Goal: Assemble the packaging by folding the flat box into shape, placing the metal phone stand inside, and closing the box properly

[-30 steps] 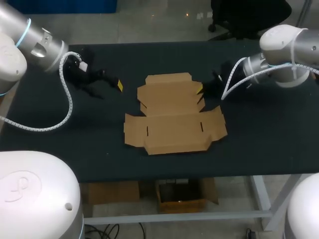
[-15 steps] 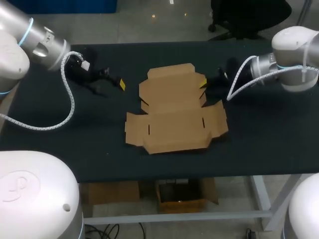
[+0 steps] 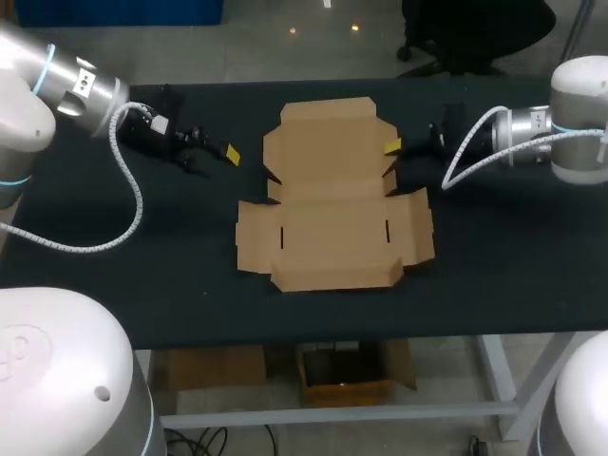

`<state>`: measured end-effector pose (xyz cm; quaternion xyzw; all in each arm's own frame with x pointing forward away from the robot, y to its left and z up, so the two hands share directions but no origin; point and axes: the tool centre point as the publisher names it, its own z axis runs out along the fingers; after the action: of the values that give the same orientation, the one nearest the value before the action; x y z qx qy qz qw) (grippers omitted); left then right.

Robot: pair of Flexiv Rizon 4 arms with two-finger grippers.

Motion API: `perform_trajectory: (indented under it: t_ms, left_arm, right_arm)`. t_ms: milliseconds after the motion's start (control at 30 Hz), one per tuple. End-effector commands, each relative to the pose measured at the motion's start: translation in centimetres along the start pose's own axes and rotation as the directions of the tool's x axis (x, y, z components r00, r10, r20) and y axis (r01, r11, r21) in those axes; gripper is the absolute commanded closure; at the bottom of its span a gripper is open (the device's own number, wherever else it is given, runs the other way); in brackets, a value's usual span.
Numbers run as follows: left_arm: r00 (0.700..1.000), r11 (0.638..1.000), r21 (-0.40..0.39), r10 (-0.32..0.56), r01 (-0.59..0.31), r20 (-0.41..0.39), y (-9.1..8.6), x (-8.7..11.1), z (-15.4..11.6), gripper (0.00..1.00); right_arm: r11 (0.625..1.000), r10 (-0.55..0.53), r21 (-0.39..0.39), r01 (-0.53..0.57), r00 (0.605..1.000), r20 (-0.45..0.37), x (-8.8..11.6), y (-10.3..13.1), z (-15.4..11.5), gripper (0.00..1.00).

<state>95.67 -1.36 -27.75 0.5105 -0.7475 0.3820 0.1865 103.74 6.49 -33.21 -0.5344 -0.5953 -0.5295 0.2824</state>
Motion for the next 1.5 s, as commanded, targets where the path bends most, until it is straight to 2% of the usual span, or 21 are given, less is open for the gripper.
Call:
perform_trajectory:
  t_ms: [33, 467, 500, 533, 833, 900, 1133, 1500]
  left_arm:
    - [1.0, 1.0, -0.003, 0.001, -0.001, -0.008, -0.1, -0.2, 0.0, 0.0]
    - [1.0, 1.0, -0.003, 0.001, -0.001, -0.008, -0.1, -0.2, 0.0, 0.0]
    - [1.0, 1.0, -0.003, 0.001, -0.001, -0.008, -0.1, -0.2, 0.0, 0.0]
    - [0.999, 1.0, 0.002, 0.018, -0.018, -0.031, -0.3, -0.1, 0.3, 0.0]
    - [0.99, 0.991, 0.025, 0.129, -0.128, -0.049, -2.2, 0.4, 1.1, 0.0]
    - [0.989, 0.989, 0.045, 0.143, -0.142, -0.037, -2.6, 0.1, 1.2, 0.0]
    - [0.974, 0.974, 0.107, 0.209, -0.2, -0.084, -4.0, -0.1, 1.6, 0.0]
    - [0.949, 0.955, 0.136, 0.283, -0.264, -0.141, -6.3, 0.8, 3.1, 0.0]
  right_arm:
    - [1.0, -0.001, -0.002, 0.001, 1.0, -0.025, -0.2, -0.2, -0.4, 1.0]
    - [1.0, -0.001, -0.002, 0.001, 1.0, -0.025, -0.2, -0.2, -0.4, 1.0]
    - [1.0, -0.014, -0.011, 0.014, 0.999, -0.044, -0.2, 0.0, -0.3, 1.0]
    - [0.999, -0.029, -0.017, 0.028, 0.998, -0.062, -0.1, 0.0, -0.2, 1.0]
    - [0.992, -0.125, -0.043, 0.121, 0.985, -0.116, 1.8, 0.5, 0.0, 1.0]
    - [0.99, -0.137, -0.048, 0.132, 0.982, -0.129, 1.9, 0.6, -0.1, 1.0]
    - [0.981, -0.188, -0.079, 0.178, 0.969, -0.159, 2.7, 0.7, -0.3, 1.0]
    - [0.966, -0.254, -0.107, 0.237, 0.946, -0.201, 3.6, 1.5, 0.3, 1.0]
